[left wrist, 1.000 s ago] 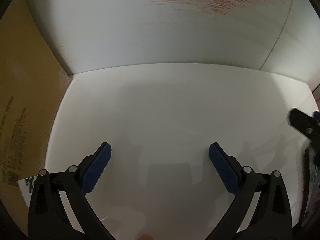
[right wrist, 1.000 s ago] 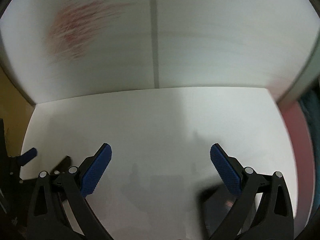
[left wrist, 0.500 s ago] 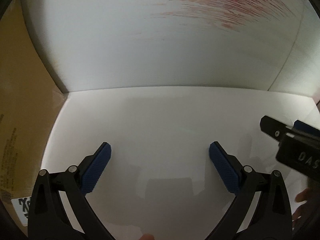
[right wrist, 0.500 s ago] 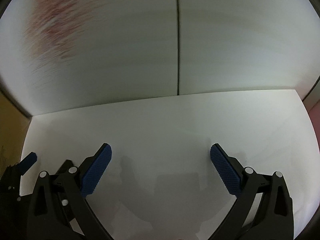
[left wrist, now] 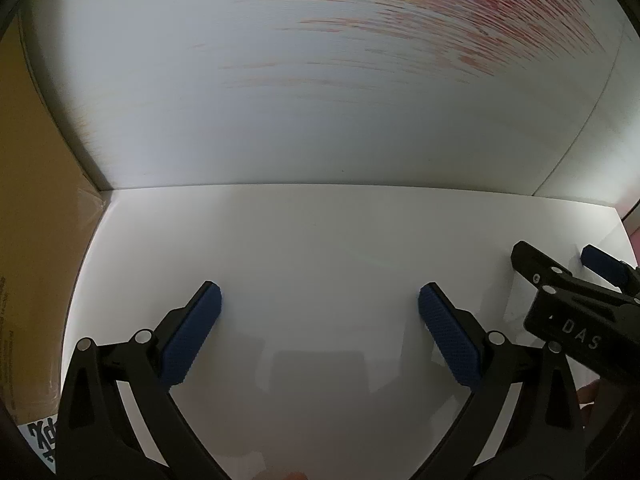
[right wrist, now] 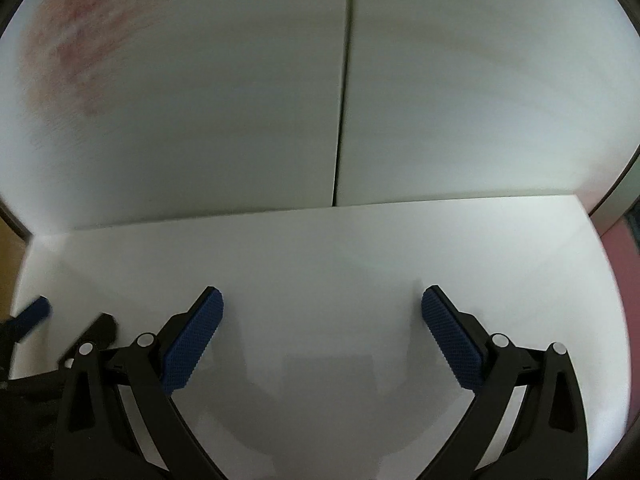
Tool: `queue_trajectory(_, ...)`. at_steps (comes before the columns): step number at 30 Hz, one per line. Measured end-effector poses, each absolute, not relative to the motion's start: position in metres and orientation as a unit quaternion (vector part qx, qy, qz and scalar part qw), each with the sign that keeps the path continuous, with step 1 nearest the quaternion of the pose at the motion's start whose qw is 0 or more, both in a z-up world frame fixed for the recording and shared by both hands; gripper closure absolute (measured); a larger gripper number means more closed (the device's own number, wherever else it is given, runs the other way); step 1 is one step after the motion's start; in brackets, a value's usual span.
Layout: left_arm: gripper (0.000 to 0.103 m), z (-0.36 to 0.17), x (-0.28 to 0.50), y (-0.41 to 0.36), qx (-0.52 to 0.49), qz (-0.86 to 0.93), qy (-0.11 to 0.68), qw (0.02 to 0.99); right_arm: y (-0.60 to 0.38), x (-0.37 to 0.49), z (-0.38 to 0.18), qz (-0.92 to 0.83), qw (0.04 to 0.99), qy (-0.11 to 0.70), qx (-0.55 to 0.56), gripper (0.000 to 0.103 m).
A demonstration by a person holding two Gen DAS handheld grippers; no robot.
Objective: Fold large clothes
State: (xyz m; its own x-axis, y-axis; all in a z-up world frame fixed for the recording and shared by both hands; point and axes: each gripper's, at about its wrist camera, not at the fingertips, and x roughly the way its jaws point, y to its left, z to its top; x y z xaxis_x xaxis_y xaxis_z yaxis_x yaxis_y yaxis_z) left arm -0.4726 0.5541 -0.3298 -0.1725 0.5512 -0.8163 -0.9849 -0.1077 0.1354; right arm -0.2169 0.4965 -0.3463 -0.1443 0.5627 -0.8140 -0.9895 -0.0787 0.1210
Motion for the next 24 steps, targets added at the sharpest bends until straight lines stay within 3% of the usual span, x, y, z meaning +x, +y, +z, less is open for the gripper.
queue_trajectory(24, 0.005, -0.326, -0.476, 0.562, -0.306, 0.678, 0.356, 0.566, 0.496, -0.217, -0.344, 0.669, 0.580, 0.352, -0.303, 0.006)
